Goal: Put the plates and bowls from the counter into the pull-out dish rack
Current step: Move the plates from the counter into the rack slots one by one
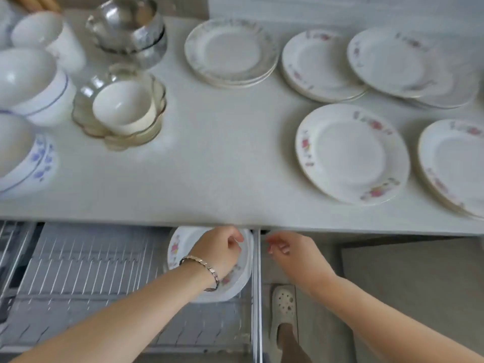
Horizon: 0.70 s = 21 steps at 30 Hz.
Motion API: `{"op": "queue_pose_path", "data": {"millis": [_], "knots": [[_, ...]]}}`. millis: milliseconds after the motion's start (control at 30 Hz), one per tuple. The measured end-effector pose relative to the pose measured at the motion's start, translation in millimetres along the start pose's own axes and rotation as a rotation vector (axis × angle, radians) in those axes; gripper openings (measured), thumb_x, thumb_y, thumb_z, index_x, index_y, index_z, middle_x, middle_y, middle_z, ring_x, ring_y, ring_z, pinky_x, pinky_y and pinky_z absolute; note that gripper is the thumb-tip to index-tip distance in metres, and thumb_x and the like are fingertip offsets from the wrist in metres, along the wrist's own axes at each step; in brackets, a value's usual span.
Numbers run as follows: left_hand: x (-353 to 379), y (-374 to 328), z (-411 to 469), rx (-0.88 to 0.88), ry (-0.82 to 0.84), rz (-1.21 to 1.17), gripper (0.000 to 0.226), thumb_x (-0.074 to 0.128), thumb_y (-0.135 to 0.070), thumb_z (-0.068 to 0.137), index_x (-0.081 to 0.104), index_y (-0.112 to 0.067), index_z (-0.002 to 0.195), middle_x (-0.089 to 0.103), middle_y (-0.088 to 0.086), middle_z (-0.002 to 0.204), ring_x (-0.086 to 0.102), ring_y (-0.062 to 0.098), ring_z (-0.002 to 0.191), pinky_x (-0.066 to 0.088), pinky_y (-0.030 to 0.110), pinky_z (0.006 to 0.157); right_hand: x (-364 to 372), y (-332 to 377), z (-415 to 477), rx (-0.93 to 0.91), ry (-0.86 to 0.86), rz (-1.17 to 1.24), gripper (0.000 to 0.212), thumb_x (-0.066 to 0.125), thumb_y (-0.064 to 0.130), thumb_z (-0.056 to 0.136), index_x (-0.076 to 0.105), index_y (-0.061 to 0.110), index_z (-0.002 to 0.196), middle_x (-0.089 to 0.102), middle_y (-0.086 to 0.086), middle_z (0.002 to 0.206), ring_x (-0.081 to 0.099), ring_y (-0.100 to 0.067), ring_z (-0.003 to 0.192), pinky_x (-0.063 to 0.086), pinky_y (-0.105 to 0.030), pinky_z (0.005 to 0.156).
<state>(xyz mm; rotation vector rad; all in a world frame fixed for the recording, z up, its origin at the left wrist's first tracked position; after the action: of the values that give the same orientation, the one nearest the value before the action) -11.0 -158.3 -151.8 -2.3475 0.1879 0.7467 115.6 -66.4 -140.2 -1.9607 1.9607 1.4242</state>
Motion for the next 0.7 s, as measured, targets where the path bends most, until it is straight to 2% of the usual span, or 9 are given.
{"op": "queue_pose_path", "data": {"millis": [100, 167, 233, 267, 367, 433, 533, 633, 700], "knots": [[-9.6, -70.4, 13.0, 0.055, -0.12, -0.096, 0.021, 0.049, -0.008, 0.09, 0.066, -0.018, 0.096, 0.064, -0.003, 0.086, 0.062, 0.016, 0.085, 0.046, 0.021, 0.08, -84.2, 1.5, 1.6, -0.107, -0.121, -0.009, 0.025, 0.054, 0.014, 0.09, 0.067, 0.019, 0.11, 0.071, 0.005, 0.101, 0.063, -0.01, 0.089, 0.049, -0.02, 0.088], [-7.3, -104.2, 32.3, 0.014, -0.171, -0.218, 0.025, 0.053, -0.006, 0.086, 0.062, -0.013, 0.108, 0.061, 0.001, 0.09, 0.062, 0.021, 0.09, 0.048, 0.025, 0.083, -143.1, -4.8, 13.7, -0.158, -0.261, -0.046, 0.027, 0.054, 0.011, 0.089, 0.067, 0.018, 0.112, 0.066, 0.005, 0.101, 0.062, -0.013, 0.089, 0.049, -0.022, 0.089], [2.7, -128.4, 49.5, -0.114, -0.157, -0.433, 0.039, 0.059, -0.012, 0.076, 0.056, -0.009, 0.115, 0.06, 0.01, 0.098, 0.063, 0.03, 0.099, 0.051, 0.039, 0.093, -197.1, -18.6, 34.6, -0.16, -0.405, -0.074, 0.032, 0.054, 0.01, 0.089, 0.062, 0.013, 0.119, 0.062, -0.002, 0.114, 0.062, -0.02, 0.102, 0.047, -0.03, 0.097], [9.8, -137.1, 57.5, -0.171, -0.14, -0.537, 0.034, 0.06, -0.016, 0.071, 0.056, -0.01, 0.105, 0.06, 0.013, 0.096, 0.063, 0.032, 0.096, 0.052, 0.044, 0.091, -218.5, -27.0, 47.4, -0.137, -0.439, -0.104, 0.036, 0.054, 0.012, 0.089, 0.058, 0.01, 0.125, 0.058, -0.008, 0.124, 0.058, -0.024, 0.112, 0.043, -0.033, 0.101], [29.2, -159.5, 73.7, -0.294, -0.082, -0.725, 0.012, 0.059, -0.008, 0.084, 0.052, -0.011, 0.074, 0.06, 0.014, 0.082, 0.06, 0.029, 0.079, 0.055, 0.041, 0.074, -256.7, -59.3, 91.4, 0.038, -0.374, -0.259, 0.05, 0.048, 0.024, 0.093, 0.04, 0.005, 0.139, 0.043, -0.017, 0.14, 0.039, -0.033, 0.13, 0.032, -0.036, 0.108], [37.3, -166.8, 80.8, -0.339, -0.098, -0.722, 0.002, 0.057, -0.003, 0.085, 0.059, -0.005, 0.085, 0.064, 0.018, 0.096, 0.065, 0.032, 0.087, 0.057, 0.043, 0.079, -267.4, -75.2, 114.4, 0.128, -0.316, -0.324, 0.051, 0.045, 0.029, 0.094, 0.038, 0.001, 0.136, 0.043, -0.021, 0.138, 0.036, -0.036, 0.13, 0.032, -0.039, 0.107], [43.6, -165.8, 91.2, -0.387, -0.163, -0.654, 0.038, 0.061, -0.004, 0.079, 0.053, 0.002, 0.116, 0.063, 0.018, 0.115, 0.065, 0.035, 0.102, 0.054, 0.047, 0.089, -271.6, -87.0, 135.8, 0.211, -0.268, -0.257, 0.047, 0.046, 0.03, 0.093, 0.045, -0.001, 0.129, 0.05, -0.022, 0.13, 0.046, -0.037, 0.123, 0.04, -0.037, 0.098], [45.0, -164.5, 94.7, -0.404, -0.233, -0.572, 0.031, 0.059, -0.004, 0.082, 0.049, 0.001, 0.11, 0.058, 0.01, 0.107, 0.061, 0.029, 0.098, 0.052, 0.042, 0.094, -268.1, -94.4, 145.1, 0.258, -0.256, -0.086, 0.043, 0.05, 0.023, 0.091, 0.045, -0.001, 0.127, 0.056, -0.02, 0.124, 0.055, -0.037, 0.115, 0.043, -0.032, 0.082], [43.4, -163.5, 92.4, -0.411, -0.273, -0.496, 0.019, 0.055, -0.004, 0.085, 0.046, -0.005, 0.101, 0.051, 0.009, 0.099, 0.053, 0.025, 0.087, 0.05, 0.031, 0.083, -265.0, -100.6, 143.8, 0.273, -0.262, -0.023, 0.043, 0.052, 0.022, 0.089, 0.047, -0.002, 0.124, 0.06, -0.02, 0.117, 0.058, -0.036, 0.107, 0.04, -0.03, 0.075]]}}
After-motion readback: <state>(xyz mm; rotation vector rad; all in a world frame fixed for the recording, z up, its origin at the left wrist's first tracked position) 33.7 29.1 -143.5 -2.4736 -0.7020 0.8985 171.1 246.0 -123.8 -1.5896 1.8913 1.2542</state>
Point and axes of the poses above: each hand's wrist, its own z-axis towards the middle knuckle, its own x-axis out of the palm, y = z × x, the point moved 7 cm from there along z, towards the middle knuckle
